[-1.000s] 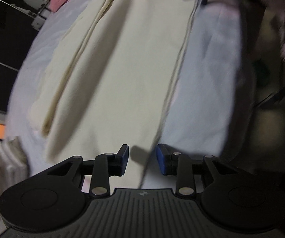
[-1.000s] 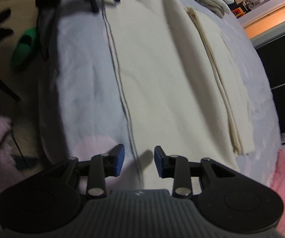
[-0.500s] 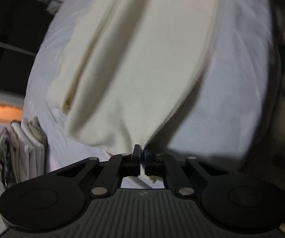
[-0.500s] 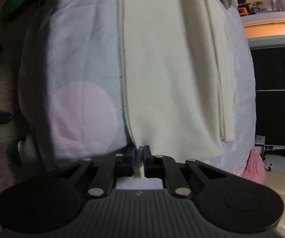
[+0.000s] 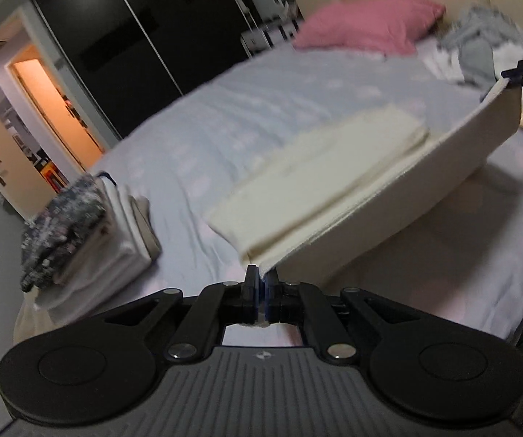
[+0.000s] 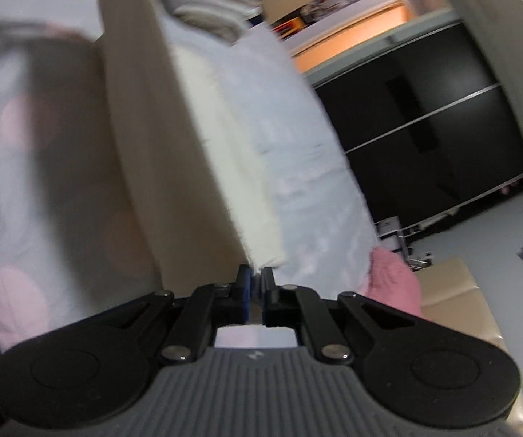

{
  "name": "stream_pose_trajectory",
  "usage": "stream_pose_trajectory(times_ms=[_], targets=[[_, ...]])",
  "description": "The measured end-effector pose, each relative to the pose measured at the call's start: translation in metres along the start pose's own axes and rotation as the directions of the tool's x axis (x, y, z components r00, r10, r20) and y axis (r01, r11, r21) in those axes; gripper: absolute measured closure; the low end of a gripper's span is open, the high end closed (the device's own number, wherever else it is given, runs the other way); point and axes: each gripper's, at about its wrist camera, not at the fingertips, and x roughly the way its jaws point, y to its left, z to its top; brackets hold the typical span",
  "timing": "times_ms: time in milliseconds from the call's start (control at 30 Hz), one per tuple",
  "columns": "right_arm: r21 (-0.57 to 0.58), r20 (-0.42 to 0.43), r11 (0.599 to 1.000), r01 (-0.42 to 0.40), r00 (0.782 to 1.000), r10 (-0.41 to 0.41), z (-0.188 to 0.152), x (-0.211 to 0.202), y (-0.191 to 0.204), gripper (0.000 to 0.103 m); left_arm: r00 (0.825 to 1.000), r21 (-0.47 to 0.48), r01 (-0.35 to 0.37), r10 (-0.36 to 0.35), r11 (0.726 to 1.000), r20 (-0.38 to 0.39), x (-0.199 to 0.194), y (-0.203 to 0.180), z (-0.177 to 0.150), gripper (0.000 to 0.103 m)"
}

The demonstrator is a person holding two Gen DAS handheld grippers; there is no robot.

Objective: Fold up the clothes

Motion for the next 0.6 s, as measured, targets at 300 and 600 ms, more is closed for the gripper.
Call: stream_pose_trajectory(times_ms=[300, 600], targets=[[-0.003, 0.045, 0.997, 0.076, 0.996, -0.076, 0.025, -0.004, -0.040, 0.097, 0.999, 0.004, -0.026, 0.026, 1.000, 0.040, 0.010, 0.024, 0.039, 0.102], [-0.007, 0.020, 0.996, 0.084, 0.996, -0.084, 0.038, 0.061, -0.084, 0.097, 0.999, 0.042, -0.031, 0.031, 0.999, -0.008, 0.094, 0.061, 0.092, 0.102]])
